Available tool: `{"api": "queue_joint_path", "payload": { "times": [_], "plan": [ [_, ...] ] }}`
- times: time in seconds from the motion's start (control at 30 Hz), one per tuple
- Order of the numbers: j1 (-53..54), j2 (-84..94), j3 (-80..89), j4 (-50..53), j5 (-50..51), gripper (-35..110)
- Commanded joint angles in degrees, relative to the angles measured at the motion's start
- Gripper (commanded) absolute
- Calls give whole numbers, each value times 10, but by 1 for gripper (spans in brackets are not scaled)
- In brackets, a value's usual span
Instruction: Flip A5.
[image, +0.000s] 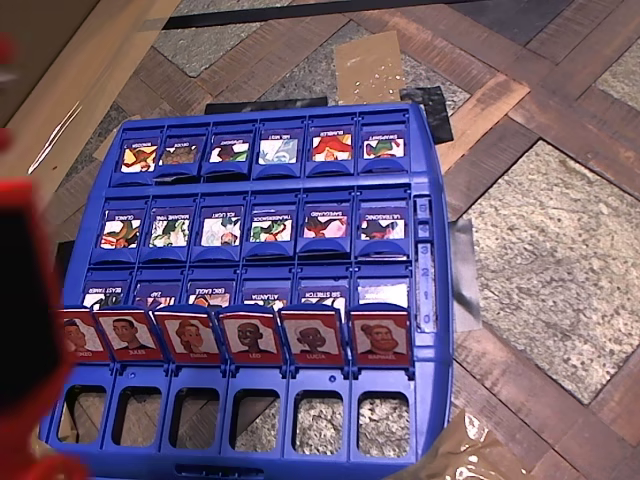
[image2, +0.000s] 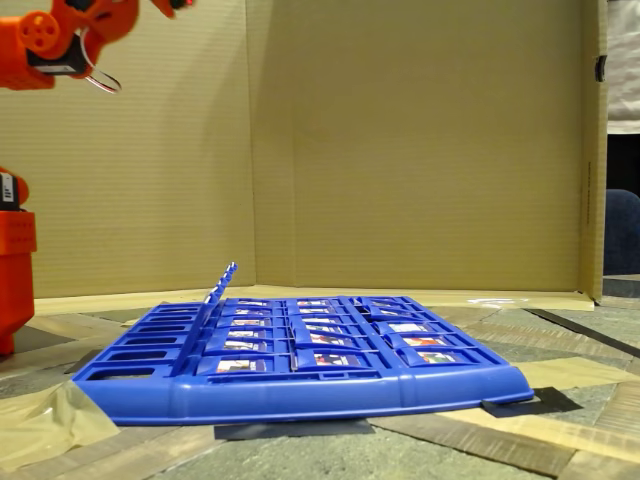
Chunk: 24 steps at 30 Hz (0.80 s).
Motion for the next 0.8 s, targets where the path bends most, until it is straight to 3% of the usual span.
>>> {"api": "queue_joint_path", "payload": {
  "times": [0.0,0.3,0.77],
  "plan": [
    [25,-53,-45,37,24,0],
    [84,-202,-132,180,21,0],
    [141,-328,-214,550,-31,0]
  ]
}}
